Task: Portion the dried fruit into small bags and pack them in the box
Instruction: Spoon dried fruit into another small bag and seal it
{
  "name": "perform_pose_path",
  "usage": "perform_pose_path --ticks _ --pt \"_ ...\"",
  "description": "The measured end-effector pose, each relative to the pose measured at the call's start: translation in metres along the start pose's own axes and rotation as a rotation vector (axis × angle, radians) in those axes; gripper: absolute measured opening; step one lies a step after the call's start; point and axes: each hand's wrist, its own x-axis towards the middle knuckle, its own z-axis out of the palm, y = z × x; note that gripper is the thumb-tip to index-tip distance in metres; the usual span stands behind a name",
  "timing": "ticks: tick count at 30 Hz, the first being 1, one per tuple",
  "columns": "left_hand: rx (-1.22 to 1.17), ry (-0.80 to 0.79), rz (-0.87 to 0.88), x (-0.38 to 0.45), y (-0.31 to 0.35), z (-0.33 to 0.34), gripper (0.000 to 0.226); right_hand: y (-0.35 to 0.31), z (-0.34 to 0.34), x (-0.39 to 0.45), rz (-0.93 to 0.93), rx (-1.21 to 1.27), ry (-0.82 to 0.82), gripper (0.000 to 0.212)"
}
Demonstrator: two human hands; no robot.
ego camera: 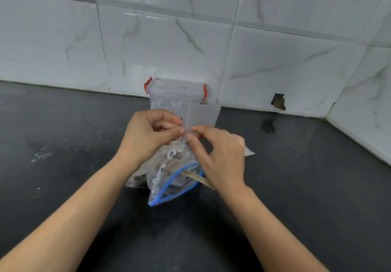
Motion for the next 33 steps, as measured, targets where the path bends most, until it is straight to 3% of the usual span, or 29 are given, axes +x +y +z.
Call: perform_pose_path --ticks 5,8,13,18,21,25,26,33 --pt "0.104 0.069 0.065 -0.007 -0.003 -0.003 0.021 -0.015 0.005 0.020 0.095 0.301 -0.232 0.026" --pt "0.098 0.092 0.086 -0.010 -0.003 -0.007 0.015 -0.013 0.007 0.023 0.106 0.374 -0.215 0.020" --pt "0.126 0.085 0.112 -0.013 -0.003 -0.007 0.025 -0.005 0.007 0.015 0.188 0.539 -0.204 0.015" --pt "0.188 0.025 0.140 -0.016 -0.004 -0.003 0.027 -0.002 0.005 0.009 0.266 0.488 -0.149 0.010" --pt "0.131 0.023 0.135 -0.015 -0.007 -0.003 0.021 -0.005 0.008 0.004 0.205 0.343 -0.144 0.020" --pt "0.172 0.063 0.129 -0.014 -0.012 -0.002 0.004 -0.011 0.010 0.000 0.075 0.210 -0.105 0.011" --pt "0.183 0.072 0.123 -0.014 -0.013 -0.002 0.010 -0.011 0.010 -0.001 0.060 0.192 -0.078 0.011" --pt "0.130 0.052 0.100 -0.015 -0.009 -0.002 0.010 -0.012 0.011 -0.001 0.115 0.278 -0.078 0.028"
